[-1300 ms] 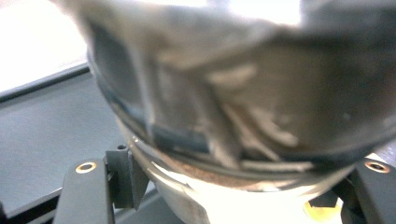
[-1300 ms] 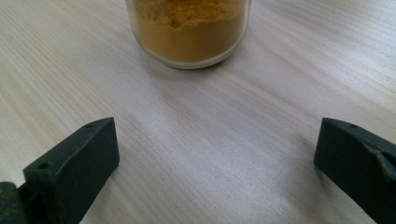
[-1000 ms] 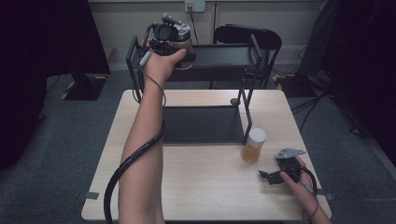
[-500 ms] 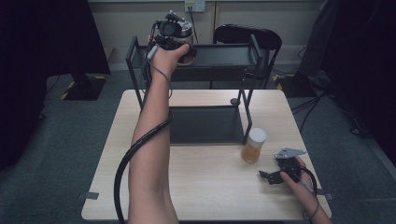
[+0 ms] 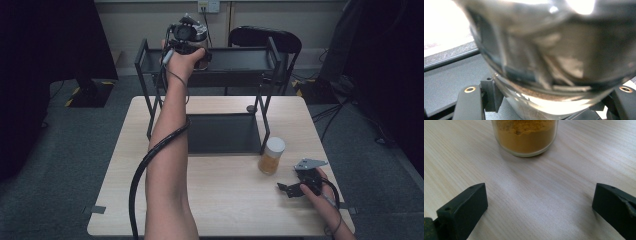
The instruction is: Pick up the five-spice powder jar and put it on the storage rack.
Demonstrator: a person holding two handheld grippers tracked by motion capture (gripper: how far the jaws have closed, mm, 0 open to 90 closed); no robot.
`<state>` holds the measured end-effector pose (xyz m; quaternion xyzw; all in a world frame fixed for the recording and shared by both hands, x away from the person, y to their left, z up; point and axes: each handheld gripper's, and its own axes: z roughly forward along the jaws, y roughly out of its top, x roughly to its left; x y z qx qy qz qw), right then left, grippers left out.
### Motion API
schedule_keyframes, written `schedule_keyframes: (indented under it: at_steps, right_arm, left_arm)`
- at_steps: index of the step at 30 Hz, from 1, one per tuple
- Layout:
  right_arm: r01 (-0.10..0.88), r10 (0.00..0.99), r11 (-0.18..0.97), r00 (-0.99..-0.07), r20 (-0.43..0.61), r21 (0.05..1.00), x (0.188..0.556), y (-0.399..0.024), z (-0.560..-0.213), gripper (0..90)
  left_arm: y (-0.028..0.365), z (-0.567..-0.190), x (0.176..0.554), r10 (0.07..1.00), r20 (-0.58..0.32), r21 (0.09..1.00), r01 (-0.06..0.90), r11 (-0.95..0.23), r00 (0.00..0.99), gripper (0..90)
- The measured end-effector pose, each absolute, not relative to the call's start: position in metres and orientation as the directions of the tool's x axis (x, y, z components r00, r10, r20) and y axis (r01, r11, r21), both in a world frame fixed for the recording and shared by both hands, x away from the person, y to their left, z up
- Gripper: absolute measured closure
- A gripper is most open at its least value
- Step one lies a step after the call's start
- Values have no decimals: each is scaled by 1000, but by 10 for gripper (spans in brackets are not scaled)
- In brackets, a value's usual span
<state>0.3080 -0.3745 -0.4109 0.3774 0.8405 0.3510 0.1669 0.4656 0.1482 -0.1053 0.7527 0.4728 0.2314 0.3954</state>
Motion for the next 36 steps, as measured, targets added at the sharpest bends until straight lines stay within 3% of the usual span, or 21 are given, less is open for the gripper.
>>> schedule_keyframes:
  at_steps: [21, 25, 28, 36]
  right_arm:
    - [517, 751, 469, -660, -16, 716, 308, -375, -411, 0]
    - [517, 751, 470, -660, -17, 716, 308, -375, -411, 0]
    - [517, 751, 470, -660, -17, 716, 308, -375, -411, 0]
    - [516, 751, 470, -660, -17, 716, 308, -375, -411, 0]
  left_arm:
    - [144, -115, 463, 907, -23, 829, 515, -217, 420, 306]
    - [141, -117, 460, 921, -30, 833, 519, -192, 390, 218]
    - [139, -118, 457, 929, -39, 842, 513, -167, 367, 97]
    - [139, -118, 445, 936, -43, 855, 497, -147, 350, 42]
